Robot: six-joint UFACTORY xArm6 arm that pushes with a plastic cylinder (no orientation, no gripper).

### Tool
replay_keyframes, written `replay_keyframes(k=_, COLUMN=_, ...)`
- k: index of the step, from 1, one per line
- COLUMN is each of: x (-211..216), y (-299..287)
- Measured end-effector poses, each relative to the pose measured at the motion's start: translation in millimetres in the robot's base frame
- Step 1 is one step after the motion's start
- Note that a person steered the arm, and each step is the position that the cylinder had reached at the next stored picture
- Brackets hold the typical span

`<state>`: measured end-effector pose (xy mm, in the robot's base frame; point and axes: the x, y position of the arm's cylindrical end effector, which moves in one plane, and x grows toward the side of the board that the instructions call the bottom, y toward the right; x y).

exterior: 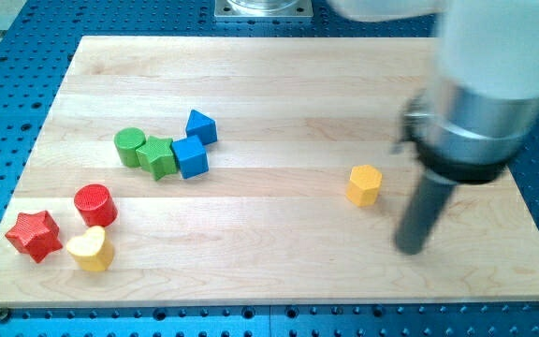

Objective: Slide the hexagon into the heart

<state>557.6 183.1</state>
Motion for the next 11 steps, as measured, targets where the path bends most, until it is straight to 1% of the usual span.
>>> replay_keyframes(k=1, x=-54.1, y=16.2)
replay_keyframes(k=2, x=-53.6, y=-48.7)
replay_keyframes(k=3, x=-46.3, y=-161.4)
replay_keyframes(k=4, x=-60.3, y=-124.1)
replay_keyframes(k=5, x=-90.9, y=-150.0)
replay_keyframes(k=6, x=-57.8, y=-228.3)
replay_keyframes(k=7, x=-36.7, y=-283.3)
replay_keyframes(k=8, x=-26.2, y=-302.9)
replay_keyframes(k=9, x=-6.3, y=-300.4)
replay_keyframes(k=10, x=2.4, y=-333.0)
replay_keyframes(k=11, x=-21.6, y=-319.2)
